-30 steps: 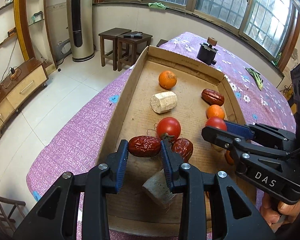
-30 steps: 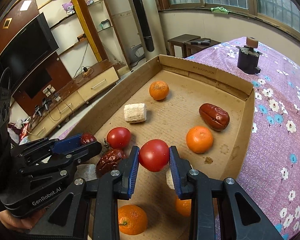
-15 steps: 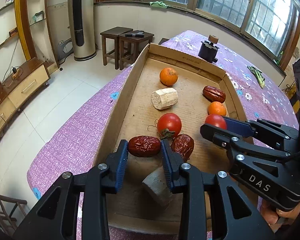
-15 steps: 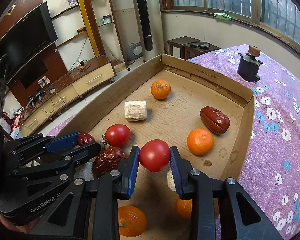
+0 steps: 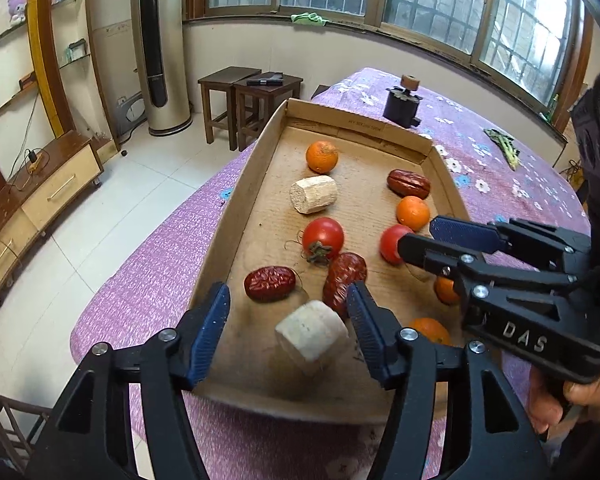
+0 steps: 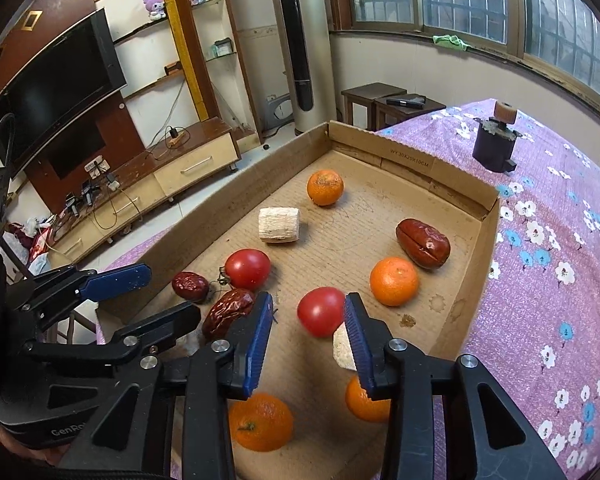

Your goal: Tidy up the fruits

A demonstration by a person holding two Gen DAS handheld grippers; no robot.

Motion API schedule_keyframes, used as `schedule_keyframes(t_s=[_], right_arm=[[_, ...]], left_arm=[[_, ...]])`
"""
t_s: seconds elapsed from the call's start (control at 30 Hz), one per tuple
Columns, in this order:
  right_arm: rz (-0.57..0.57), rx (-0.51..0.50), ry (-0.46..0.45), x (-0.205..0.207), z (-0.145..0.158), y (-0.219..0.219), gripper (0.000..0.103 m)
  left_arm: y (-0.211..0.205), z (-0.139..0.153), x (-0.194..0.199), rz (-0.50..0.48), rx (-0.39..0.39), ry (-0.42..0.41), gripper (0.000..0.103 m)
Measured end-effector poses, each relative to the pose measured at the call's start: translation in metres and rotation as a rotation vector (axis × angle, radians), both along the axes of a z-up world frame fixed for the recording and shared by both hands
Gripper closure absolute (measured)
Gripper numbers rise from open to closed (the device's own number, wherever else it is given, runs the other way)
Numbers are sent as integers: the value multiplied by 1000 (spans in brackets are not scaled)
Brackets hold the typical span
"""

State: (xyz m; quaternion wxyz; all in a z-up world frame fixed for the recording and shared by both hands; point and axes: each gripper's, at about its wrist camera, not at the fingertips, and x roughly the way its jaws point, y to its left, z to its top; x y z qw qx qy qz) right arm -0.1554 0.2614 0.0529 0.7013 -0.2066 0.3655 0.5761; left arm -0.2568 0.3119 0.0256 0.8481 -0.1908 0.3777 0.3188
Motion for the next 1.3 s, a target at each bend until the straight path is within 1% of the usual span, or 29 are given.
schedule_keyframes(t_s=[0.03,0.17,0.23,0.3,0.33,0.4,0.5,0.63,0.7,0.83,0.87,0.97,1.2,1.3], right_arm=[[5,5,3,0,2,-2,64],[38,29,10,-3,10,-13,56],[57,37,4,-5,13,-18,54],[89,40,1,-7,16,-23,51],[106,39,-1,-9,17,-25,50],[144,45,-14,-13,18,-32,41],[198,48,-45,-19,20,-41,31],[258,44,-88,-28,22,-53,28],[280,49,-96,-30,22,-59,23],[299,61,-107,-32,24,-72,21],[299,63,-107,-31,24,-76,21],[300,67,-93,-26,23,-83,20],[321,66,-66,-20,17,-100,16],[344,60,-77,-23,14,-103,16]], left_arm=[[-2,1,-1,-4,3,-1,43],[-14,6,-6,-24,18,-1,43],[-21,7,-8,-35,27,6,41],[-28,8,-10,-42,40,12,35],[-32,9,-11,-45,46,13,34],[-39,11,-13,-49,61,16,29],[-50,13,-17,-65,80,20,28],[-62,12,-21,-79,97,37,24],[-66,12,-22,-79,101,42,24],[-76,12,-29,-85,114,46,22],[-78,12,-30,-88,122,50,20],[-86,9,-34,-83,152,65,20],[-99,-1,-41,-88,143,82,20],[-104,-5,-41,-87,146,94,20]])
